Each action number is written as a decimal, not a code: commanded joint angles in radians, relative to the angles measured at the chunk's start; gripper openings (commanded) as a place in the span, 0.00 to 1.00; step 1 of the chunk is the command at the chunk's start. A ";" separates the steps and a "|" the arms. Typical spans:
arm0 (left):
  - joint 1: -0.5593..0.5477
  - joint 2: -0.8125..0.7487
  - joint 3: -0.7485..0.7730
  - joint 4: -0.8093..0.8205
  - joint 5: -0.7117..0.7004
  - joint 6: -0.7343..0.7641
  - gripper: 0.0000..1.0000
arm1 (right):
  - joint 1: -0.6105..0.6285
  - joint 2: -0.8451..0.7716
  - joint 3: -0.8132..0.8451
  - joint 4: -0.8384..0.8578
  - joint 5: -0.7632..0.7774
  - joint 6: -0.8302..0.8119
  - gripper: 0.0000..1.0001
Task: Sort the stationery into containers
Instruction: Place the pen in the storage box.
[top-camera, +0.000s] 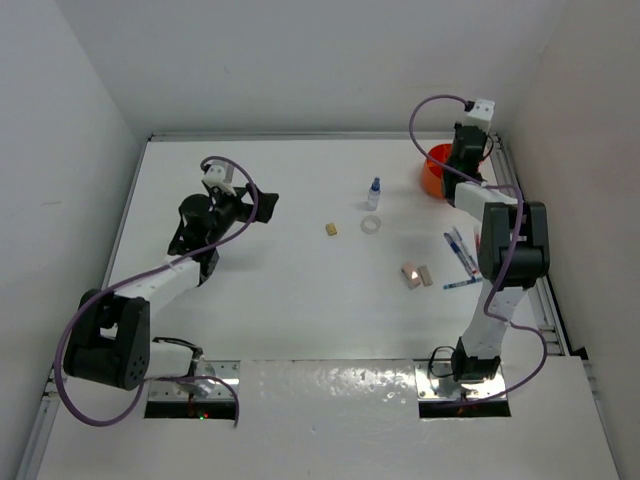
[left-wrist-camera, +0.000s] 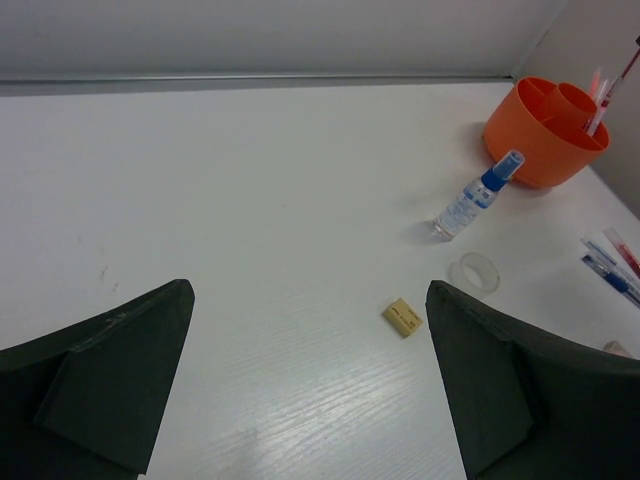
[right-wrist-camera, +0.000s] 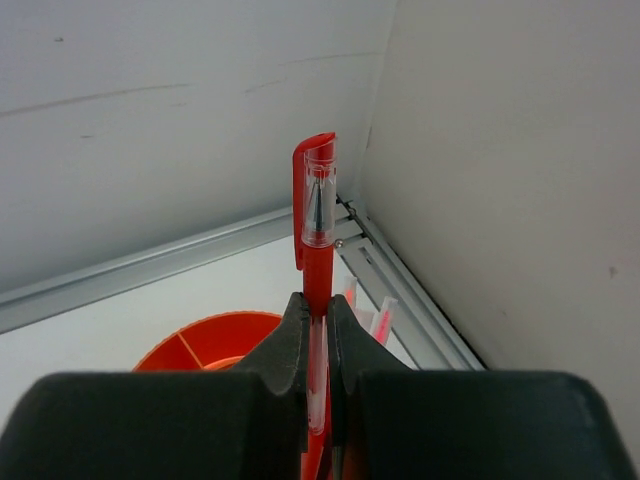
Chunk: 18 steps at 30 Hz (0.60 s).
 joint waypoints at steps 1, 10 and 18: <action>0.011 0.010 0.043 0.048 0.011 -0.002 1.00 | -0.032 -0.017 0.015 -0.011 -0.017 0.101 0.00; 0.010 0.015 0.050 0.061 -0.002 0.016 1.00 | -0.043 -0.028 -0.101 0.021 -0.014 0.179 0.00; 0.010 0.009 0.046 0.055 0.000 0.021 1.00 | -0.046 -0.011 -0.119 0.026 -0.040 0.195 0.00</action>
